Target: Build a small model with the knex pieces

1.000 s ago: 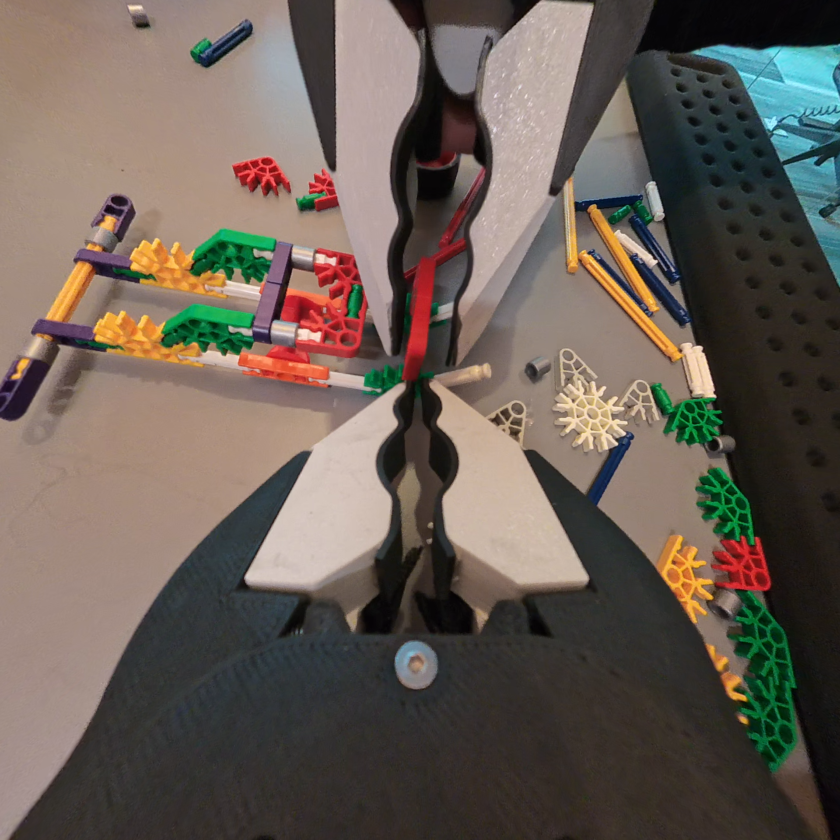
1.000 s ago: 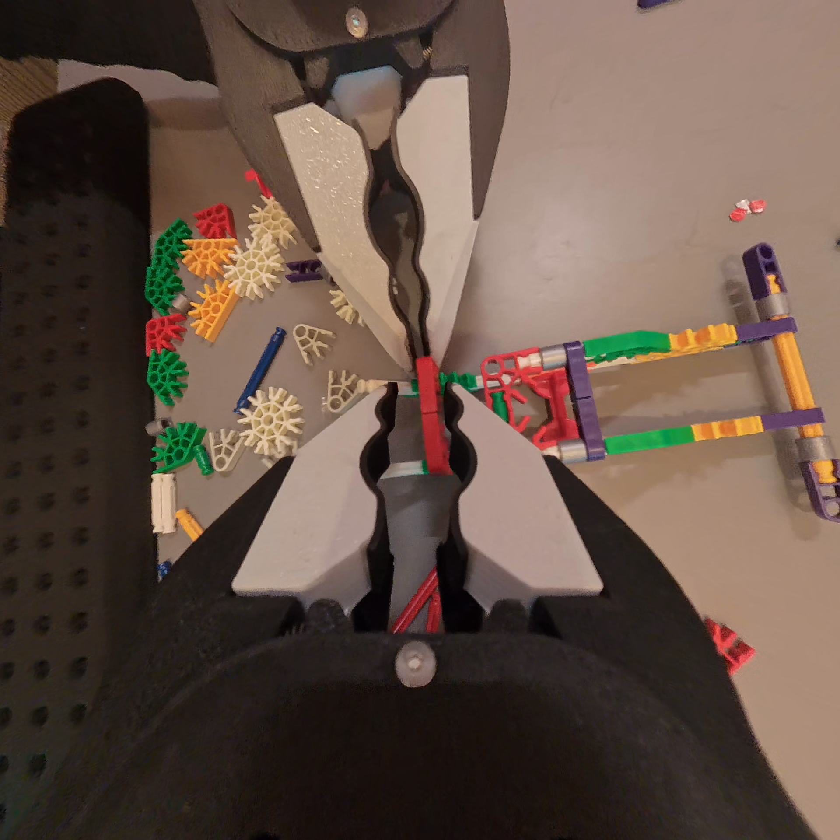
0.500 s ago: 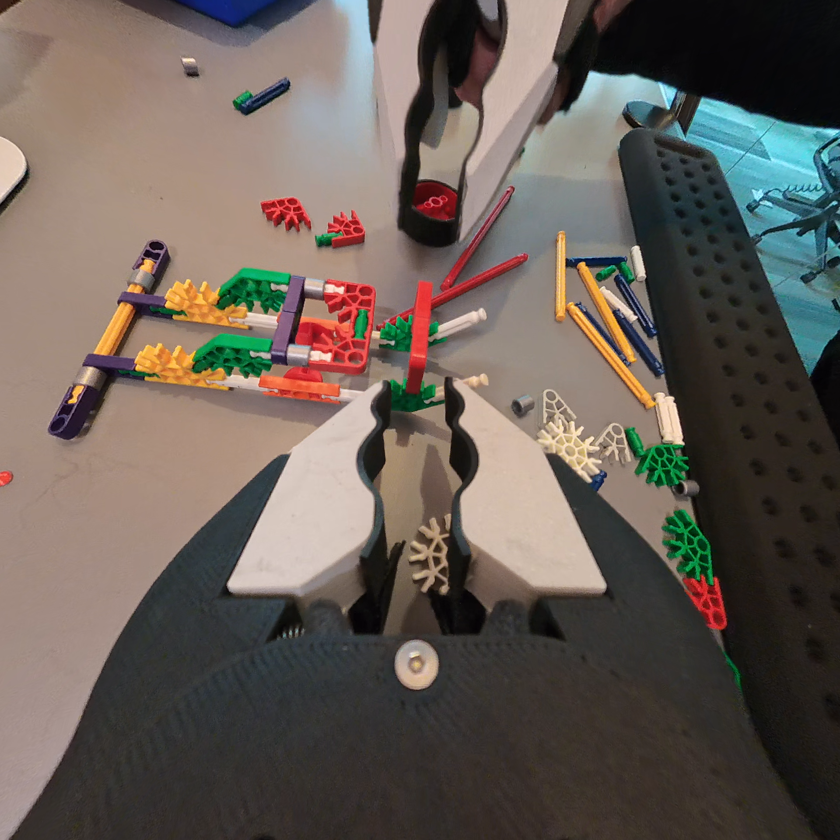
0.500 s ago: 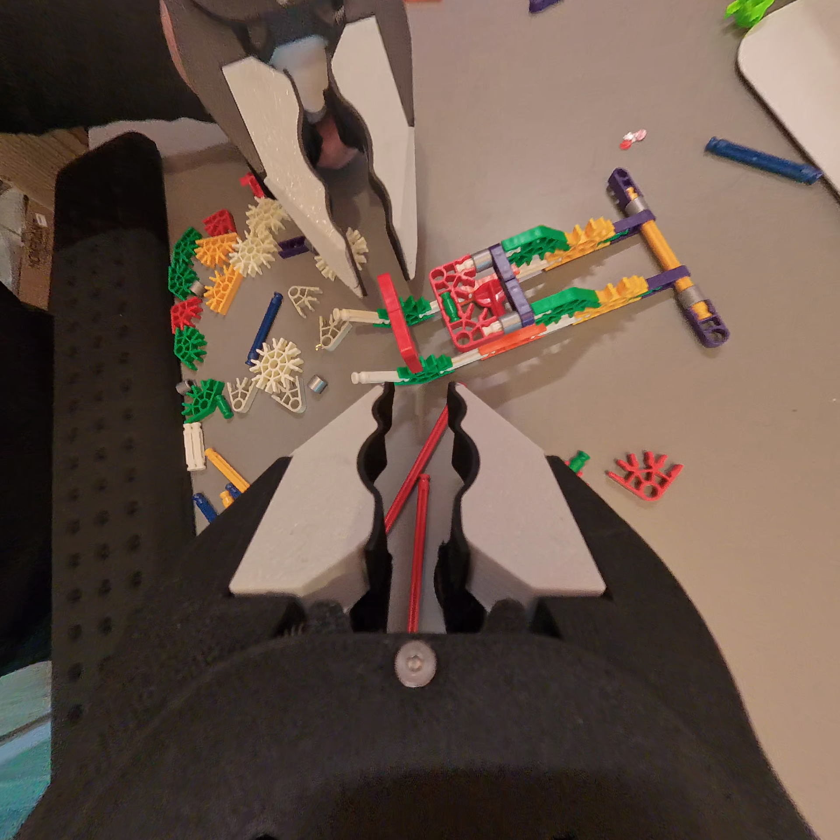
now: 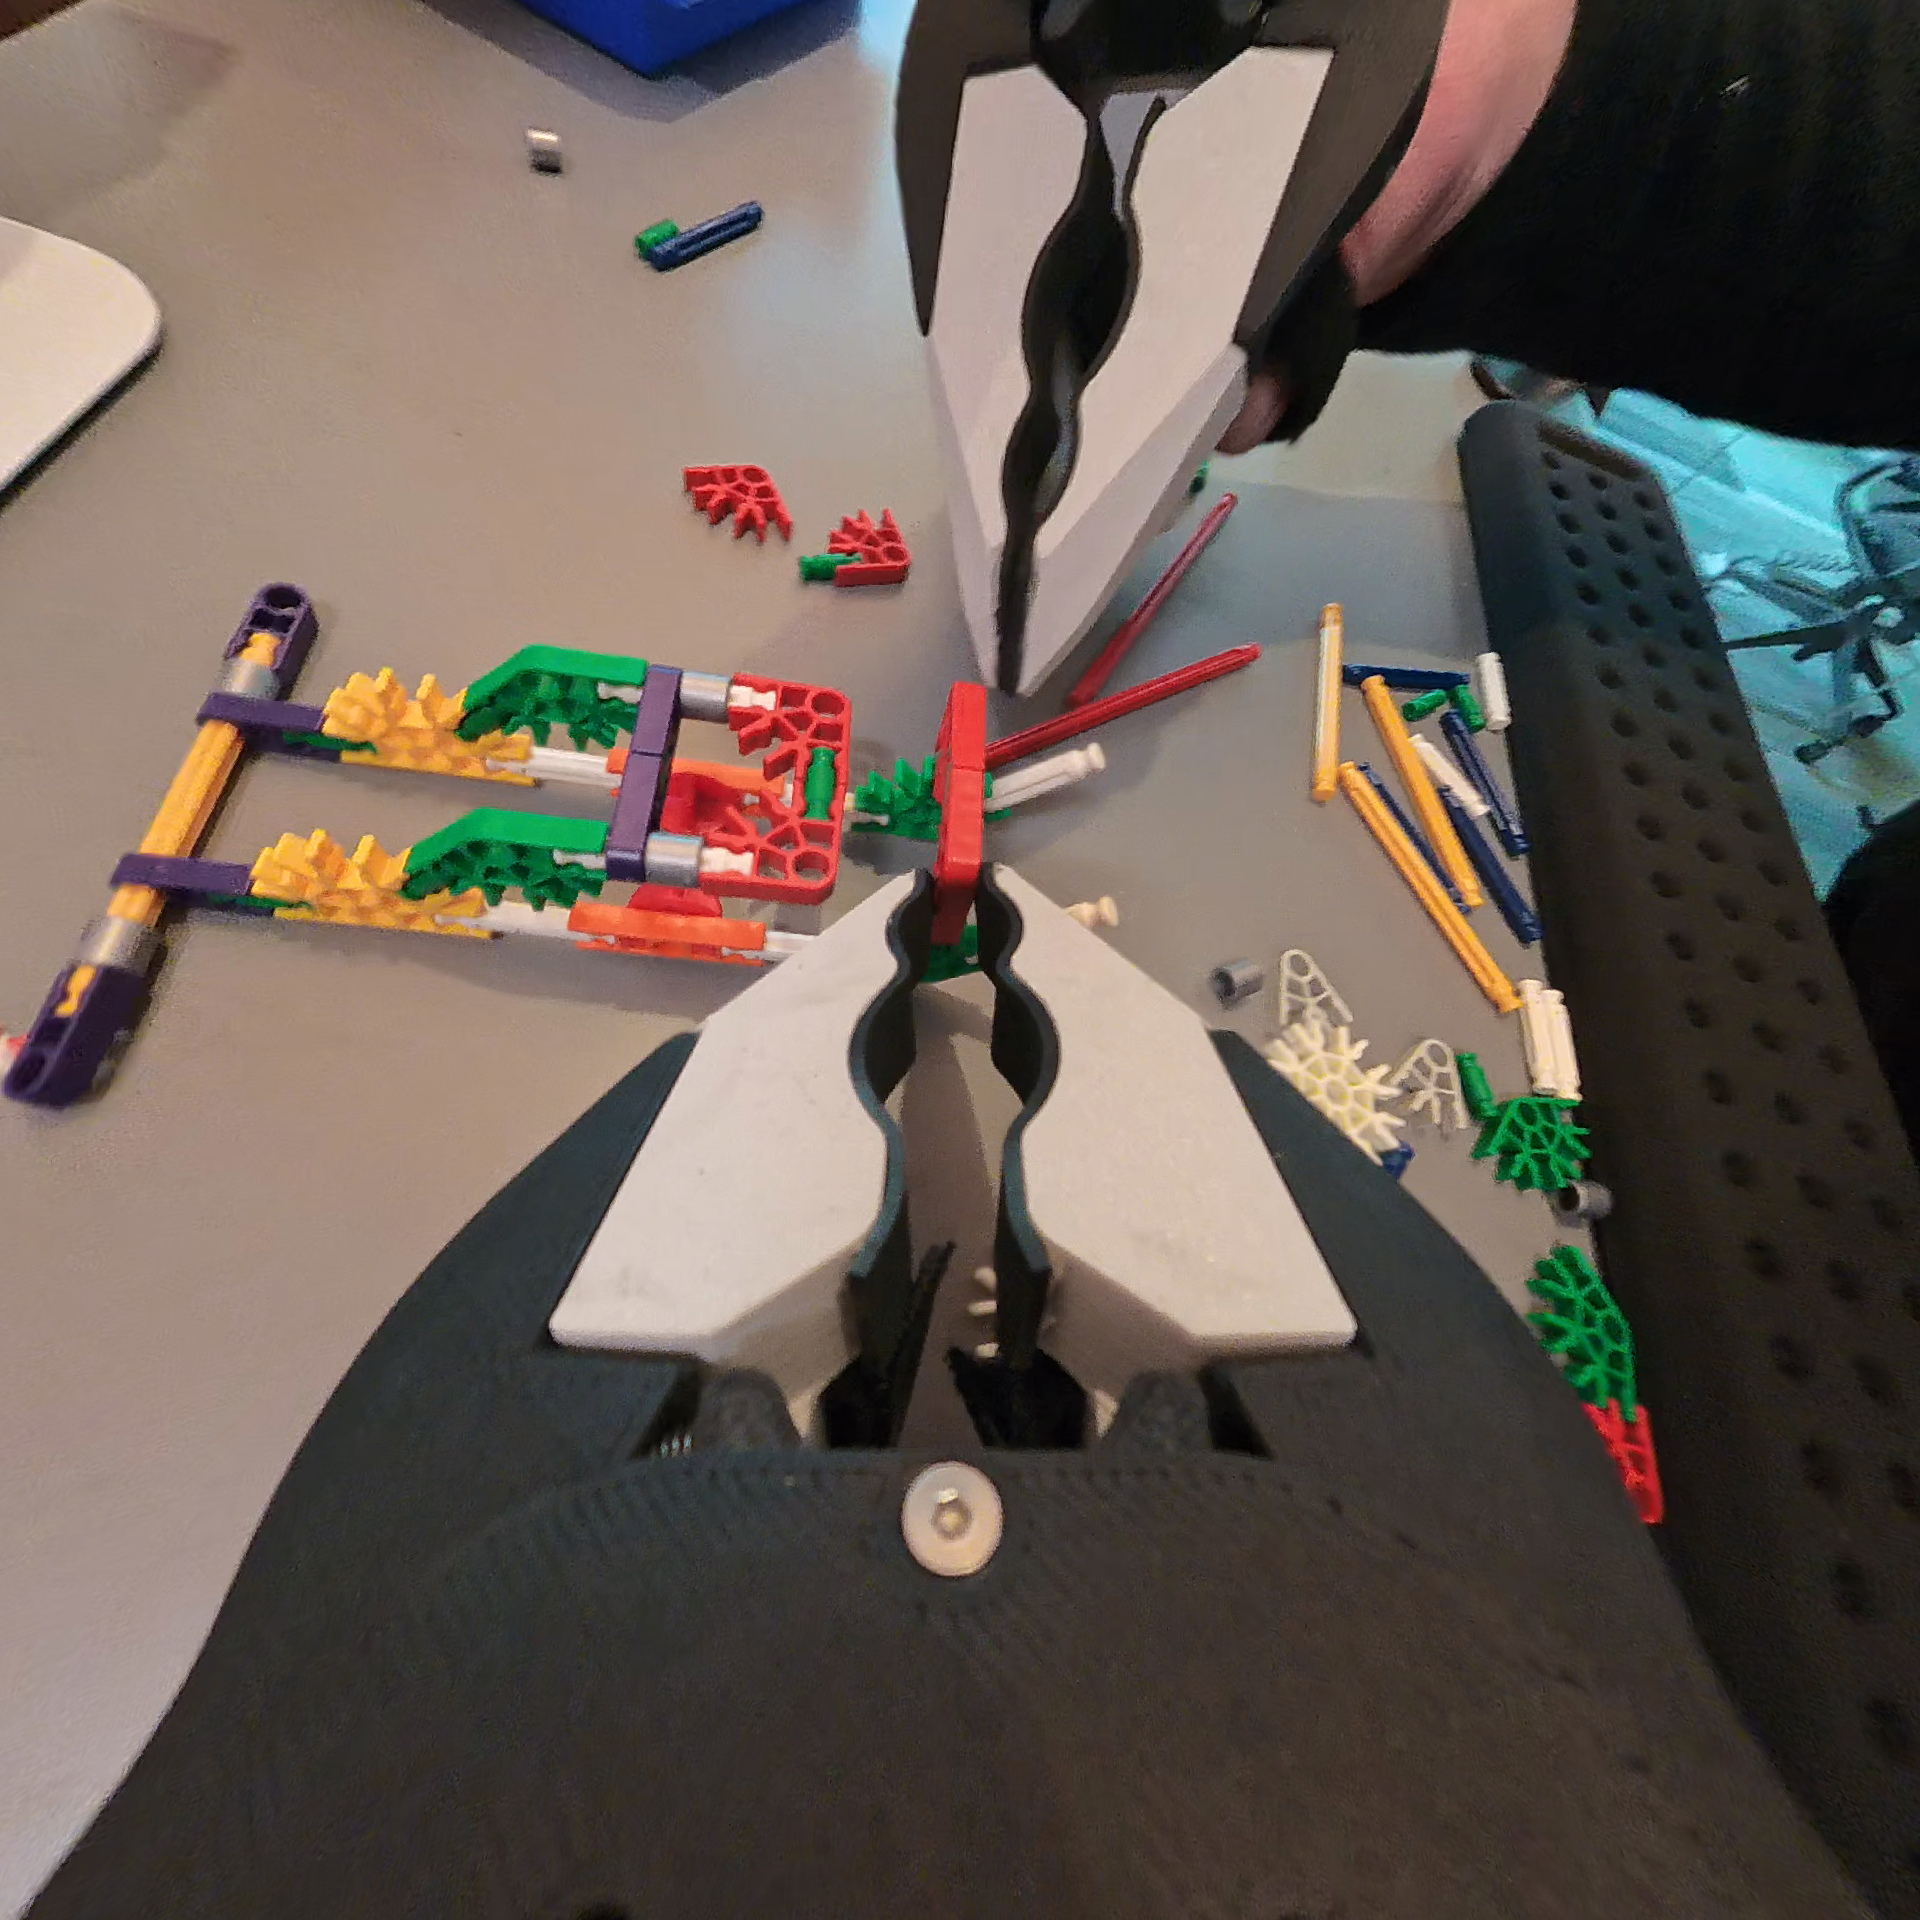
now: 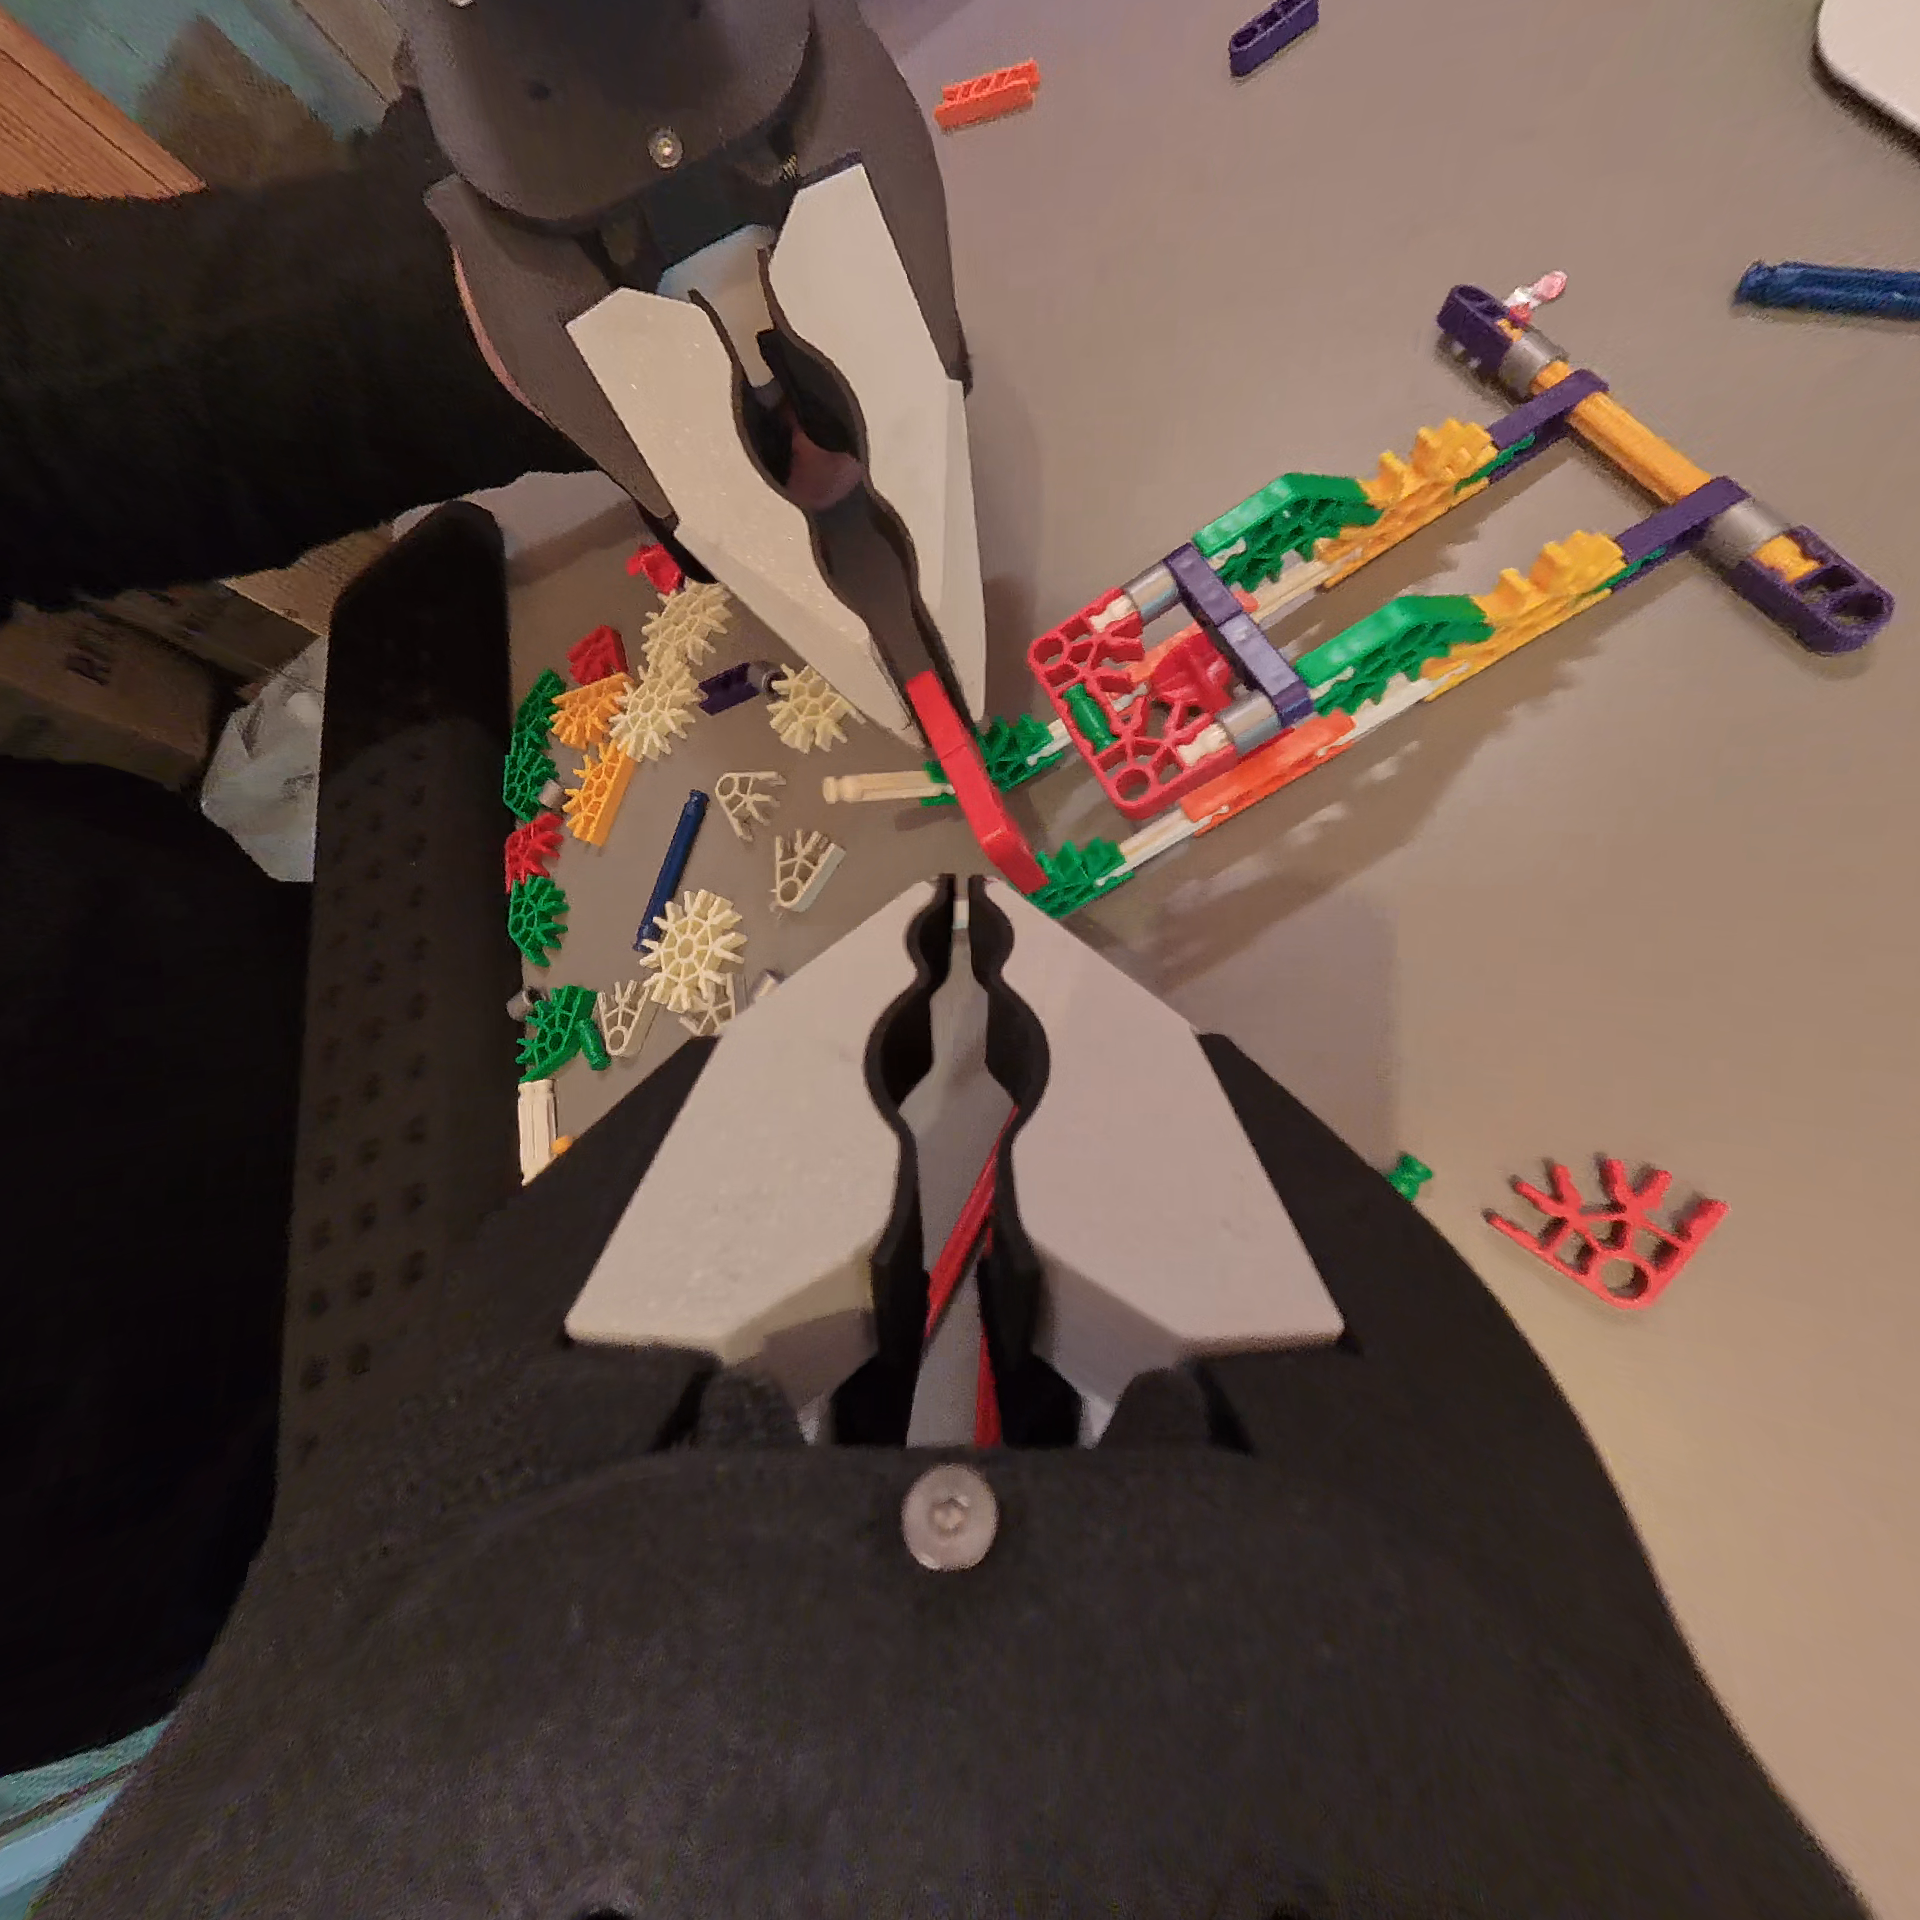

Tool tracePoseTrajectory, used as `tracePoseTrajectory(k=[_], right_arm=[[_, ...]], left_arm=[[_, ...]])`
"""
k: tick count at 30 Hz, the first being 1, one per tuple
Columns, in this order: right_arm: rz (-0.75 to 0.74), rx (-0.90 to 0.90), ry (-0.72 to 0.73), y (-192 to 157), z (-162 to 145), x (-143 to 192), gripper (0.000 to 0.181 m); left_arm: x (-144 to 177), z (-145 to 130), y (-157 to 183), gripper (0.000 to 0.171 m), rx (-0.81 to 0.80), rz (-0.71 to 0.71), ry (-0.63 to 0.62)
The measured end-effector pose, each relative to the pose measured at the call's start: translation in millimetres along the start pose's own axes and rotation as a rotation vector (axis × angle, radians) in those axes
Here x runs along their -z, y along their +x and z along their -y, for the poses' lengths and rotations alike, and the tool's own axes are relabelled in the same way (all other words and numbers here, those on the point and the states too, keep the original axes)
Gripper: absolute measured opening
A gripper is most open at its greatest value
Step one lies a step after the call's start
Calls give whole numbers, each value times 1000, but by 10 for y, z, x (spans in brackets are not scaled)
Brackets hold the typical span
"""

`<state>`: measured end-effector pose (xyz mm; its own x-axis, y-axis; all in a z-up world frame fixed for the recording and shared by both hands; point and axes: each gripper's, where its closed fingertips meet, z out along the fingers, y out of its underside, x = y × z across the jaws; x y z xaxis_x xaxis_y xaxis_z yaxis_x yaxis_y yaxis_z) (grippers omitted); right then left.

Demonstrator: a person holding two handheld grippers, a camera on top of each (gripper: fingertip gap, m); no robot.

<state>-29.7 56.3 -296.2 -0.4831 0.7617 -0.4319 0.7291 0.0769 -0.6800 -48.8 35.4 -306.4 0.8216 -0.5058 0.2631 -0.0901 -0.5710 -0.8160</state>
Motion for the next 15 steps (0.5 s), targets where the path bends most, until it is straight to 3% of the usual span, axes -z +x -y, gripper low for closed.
tracePoseTrajectory(k=[5,9,15], right_arm=[[-40,55,8,15,47,84,11],[-125,102,-10,61,25,205,21],[-155,165,-5,-105,-15,340,30]], left_arm=[[144,-46,-143,6,18,58,-28],[380,-40,-211,36,74,138,-9],[556,-121,-12,53,93,223,-34]])
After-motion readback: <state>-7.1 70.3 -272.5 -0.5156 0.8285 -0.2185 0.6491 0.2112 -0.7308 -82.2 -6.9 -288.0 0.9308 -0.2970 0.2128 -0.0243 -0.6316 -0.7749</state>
